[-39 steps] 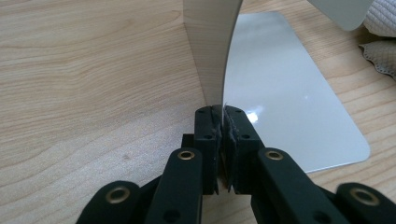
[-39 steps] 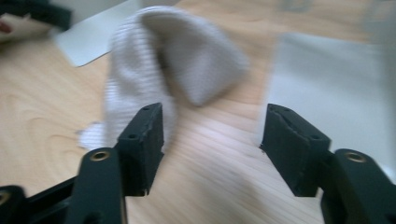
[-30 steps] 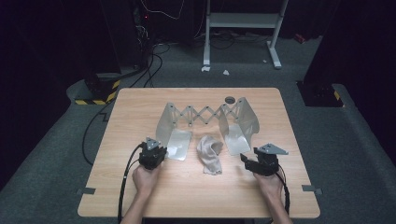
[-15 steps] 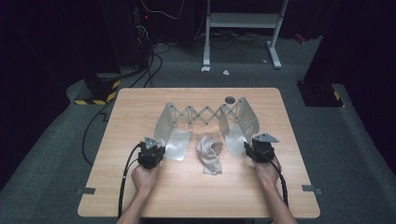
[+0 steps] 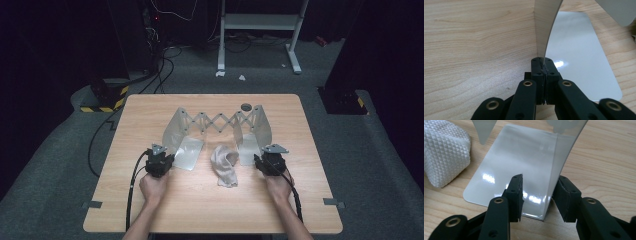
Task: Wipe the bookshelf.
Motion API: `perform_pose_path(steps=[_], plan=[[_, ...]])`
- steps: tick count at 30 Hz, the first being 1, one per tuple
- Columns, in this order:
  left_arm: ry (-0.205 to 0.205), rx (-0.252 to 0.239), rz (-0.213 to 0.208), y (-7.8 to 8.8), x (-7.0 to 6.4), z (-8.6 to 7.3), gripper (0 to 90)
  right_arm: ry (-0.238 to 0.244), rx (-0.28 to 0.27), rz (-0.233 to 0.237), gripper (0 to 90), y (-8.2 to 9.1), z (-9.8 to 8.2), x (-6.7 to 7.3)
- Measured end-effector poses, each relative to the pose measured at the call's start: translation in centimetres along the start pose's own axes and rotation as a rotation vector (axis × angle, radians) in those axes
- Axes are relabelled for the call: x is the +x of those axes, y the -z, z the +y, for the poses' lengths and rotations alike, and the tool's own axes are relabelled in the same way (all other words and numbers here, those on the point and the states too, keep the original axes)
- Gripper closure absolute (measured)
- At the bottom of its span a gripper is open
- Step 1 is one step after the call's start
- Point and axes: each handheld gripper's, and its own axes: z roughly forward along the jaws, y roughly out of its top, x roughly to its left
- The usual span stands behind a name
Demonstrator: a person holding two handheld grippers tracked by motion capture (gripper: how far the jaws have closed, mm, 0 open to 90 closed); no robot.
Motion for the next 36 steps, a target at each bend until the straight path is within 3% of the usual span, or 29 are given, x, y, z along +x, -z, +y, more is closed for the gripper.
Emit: perform_pose_path(steps=[4,8,11,17,22,28,31,36], plan=[[-0.011,0.019,0.007,0.1,0.0,0.3,88.3,0.042,0.009,-0.035,56.5,-0.1,0.0,1.0],[-0.004,0.019,0.010,0.1,-0.1,0.3,88.2,0.005,0.008,-0.007,57.0,-0.2,0.1,1.0],[-0.001,0.024,0.009,0.1,-0.2,0.3,87.9,0.017,0.014,-0.004,56.2,-0.4,0.2,1.3],[-0.020,0.057,0.005,0.6,-0.7,0.3,85.0,-0.016,0.022,0.025,54.4,-0.6,0.4,1.6],[-0.006,0.036,0.000,1.9,-0.9,0.0,72.5,-0.036,0.029,0.074,47.7,-0.7,0.5,1.2],[-0.018,0.041,-0.032,3.7,-1.8,-1.4,61.0,-0.028,0.034,0.066,44.5,-0.8,0.5,1.4],[-0.022,0.050,-0.053,3.9,-2.1,-1.4,55.1,-0.031,0.035,0.058,42.8,-0.8,0.5,1.3],[-0.029,0.055,-0.053,4.0,-3.0,-1.5,47.1,-0.037,0.036,0.052,42.7,-0.9,0.6,1.3]])
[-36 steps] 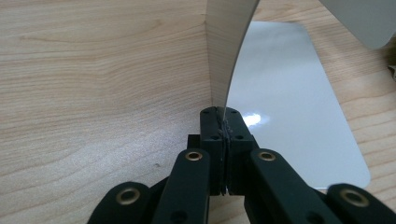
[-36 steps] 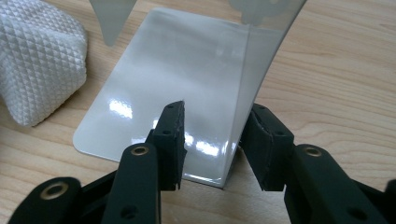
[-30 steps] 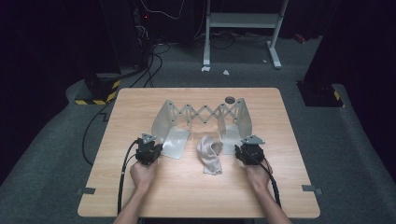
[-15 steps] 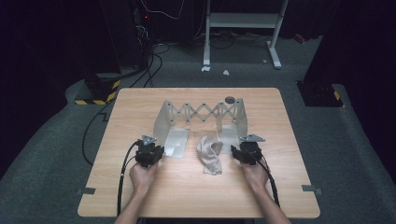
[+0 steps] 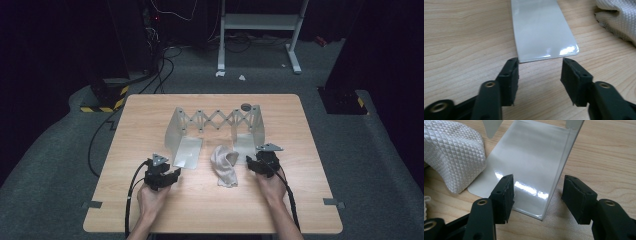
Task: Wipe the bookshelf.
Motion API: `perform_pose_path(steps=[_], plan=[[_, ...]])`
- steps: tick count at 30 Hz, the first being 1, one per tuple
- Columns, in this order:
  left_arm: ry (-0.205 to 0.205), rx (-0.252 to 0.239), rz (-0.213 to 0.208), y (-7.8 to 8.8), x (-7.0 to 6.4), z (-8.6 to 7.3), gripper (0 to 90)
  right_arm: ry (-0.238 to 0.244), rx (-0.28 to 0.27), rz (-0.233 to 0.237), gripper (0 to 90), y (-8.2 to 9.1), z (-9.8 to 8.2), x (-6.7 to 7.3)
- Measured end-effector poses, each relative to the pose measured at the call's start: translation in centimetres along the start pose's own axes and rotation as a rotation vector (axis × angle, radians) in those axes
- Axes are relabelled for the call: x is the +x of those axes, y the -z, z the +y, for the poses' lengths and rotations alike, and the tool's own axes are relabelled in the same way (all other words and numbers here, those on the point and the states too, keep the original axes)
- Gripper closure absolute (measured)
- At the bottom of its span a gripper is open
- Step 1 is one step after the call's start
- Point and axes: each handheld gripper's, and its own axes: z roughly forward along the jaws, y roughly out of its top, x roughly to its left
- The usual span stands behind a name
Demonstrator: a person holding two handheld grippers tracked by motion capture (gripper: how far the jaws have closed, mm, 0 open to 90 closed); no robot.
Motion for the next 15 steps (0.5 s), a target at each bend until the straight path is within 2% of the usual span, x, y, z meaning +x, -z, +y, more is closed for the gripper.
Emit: perform_pose_path(steps=[6,10,15], plan=[[-0.021,0.000,-0.063,-0.3,-1.4,0.4,39.5,0.001,-0.001,0.000,42.7,0.0,0.0,0.0],[-0.032,0.009,-0.124,-0.9,-2.2,1.0,34.5,0.003,0.000,0.001,42.3,0.0,0.0,0.0],[-0.088,0.004,-0.151,-1.3,-3.5,2.0,31.4,0.007,0.000,0.003,41.8,0.0,0.0,0.0]])
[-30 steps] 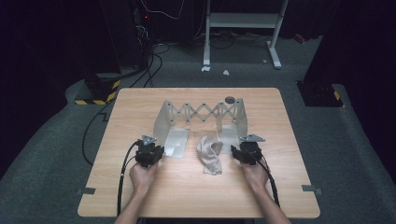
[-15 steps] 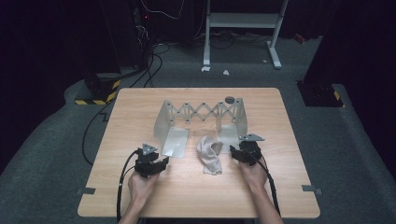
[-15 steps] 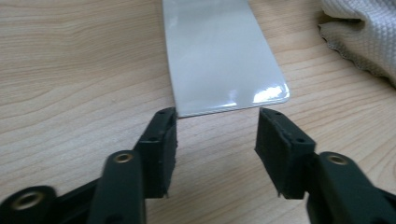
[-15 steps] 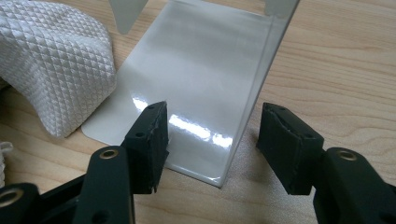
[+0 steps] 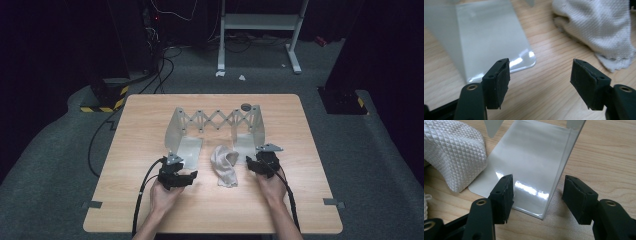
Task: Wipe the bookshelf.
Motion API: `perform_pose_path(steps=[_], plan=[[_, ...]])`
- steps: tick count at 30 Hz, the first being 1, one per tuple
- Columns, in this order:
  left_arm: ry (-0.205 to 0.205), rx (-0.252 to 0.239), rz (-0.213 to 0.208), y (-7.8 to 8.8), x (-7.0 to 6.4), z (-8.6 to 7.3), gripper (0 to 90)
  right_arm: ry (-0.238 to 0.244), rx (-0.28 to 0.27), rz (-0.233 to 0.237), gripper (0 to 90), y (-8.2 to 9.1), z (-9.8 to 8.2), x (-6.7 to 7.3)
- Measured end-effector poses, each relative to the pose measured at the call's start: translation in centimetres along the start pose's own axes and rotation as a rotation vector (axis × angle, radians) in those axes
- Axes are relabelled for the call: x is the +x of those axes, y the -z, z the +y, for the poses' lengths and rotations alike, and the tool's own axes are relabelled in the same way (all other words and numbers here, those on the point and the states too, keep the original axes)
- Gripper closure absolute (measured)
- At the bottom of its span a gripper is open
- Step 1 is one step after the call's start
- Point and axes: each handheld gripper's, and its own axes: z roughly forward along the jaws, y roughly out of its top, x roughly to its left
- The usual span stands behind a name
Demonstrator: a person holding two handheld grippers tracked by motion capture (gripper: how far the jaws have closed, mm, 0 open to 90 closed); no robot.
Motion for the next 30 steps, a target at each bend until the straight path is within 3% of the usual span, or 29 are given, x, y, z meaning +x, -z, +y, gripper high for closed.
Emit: perform_pose_path(steps=[6,9,11,13,22,28,30], plan=[[-0.013,-0.023,-0.049,-1.0,-1.4,1.6,28.5,0.003,0.001,0.003,40.8,0.0,0.0,0.0],[-0.049,-0.031,-0.069,-1.6,-2.5,2.5,26.9,0.003,0.002,0.003,40.5,0.0,0.0,0.0],[-0.069,-0.032,-0.070,-2.0,-3.1,2.9,26.6,0.003,0.002,0.003,40.4,0.0,0.0,0.0],[-0.105,-0.021,-0.039,-2.4,-3.5,3.3,25.3,0.002,0.003,0.001,40.2,0.0,0.0,0.0],[-0.086,-0.041,-0.068,-2.8,-3.8,4.0,25.1,0.000,0.004,0.003,39.6,0.1,-0.1,0.1],[-0.117,-0.033,-0.056,-3.8,-4.6,4.7,24.4,0.005,0.003,0.004,39.8,0.1,-0.1,0.2],[-0.105,-0.034,-0.070,-4.1,-4.6,5.3,25.3,0.007,0.003,0.006,39.8,0.1,-0.1,0.1]])
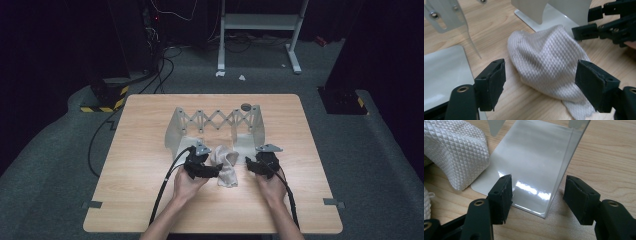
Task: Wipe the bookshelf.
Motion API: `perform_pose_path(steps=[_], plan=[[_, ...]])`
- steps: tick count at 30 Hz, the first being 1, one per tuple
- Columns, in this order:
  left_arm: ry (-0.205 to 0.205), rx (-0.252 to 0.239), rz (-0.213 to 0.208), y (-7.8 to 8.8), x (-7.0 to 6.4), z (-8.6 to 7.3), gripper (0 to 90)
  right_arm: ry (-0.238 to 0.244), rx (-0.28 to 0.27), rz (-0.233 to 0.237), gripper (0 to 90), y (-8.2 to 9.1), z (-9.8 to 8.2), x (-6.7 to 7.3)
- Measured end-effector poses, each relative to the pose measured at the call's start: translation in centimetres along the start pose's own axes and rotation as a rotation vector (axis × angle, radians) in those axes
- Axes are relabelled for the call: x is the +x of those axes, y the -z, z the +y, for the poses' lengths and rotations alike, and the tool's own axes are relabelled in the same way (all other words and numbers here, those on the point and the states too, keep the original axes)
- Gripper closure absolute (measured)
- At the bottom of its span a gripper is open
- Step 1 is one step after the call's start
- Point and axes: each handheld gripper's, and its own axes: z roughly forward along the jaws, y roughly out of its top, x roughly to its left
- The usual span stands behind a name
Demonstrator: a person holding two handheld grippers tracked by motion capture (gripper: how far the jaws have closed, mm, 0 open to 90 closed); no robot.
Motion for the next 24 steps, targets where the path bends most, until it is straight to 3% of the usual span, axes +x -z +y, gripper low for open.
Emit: perform_pose_path(steps=[3,7,15,17,24], plan=[[0.014,-0.021,-0.028,-0.2,-0.1,0.5,25.7,0.000,0.000,0.000,39.8,0.0,0.0,0.0],[0.021,0.003,-0.047,-1.2,-0.5,0.4,25.6,-0.001,0.000,-0.001,39.7,0.0,0.0,0.0],[-0.011,0.053,-0.047,-3.5,-1.7,0.2,26.1,-0.001,0.000,0.000,39.7,0.0,0.0,0.1],[0.004,0.074,-0.060,-4.1,-1.7,0.1,26.2,-0.001,0.000,0.000,39.7,0.0,0.0,0.1],[-0.044,0.104,-0.009,-4.9,-2.0,-0.2,28.9,0.001,0.001,0.002,39.6,0.0,0.0,0.1]])
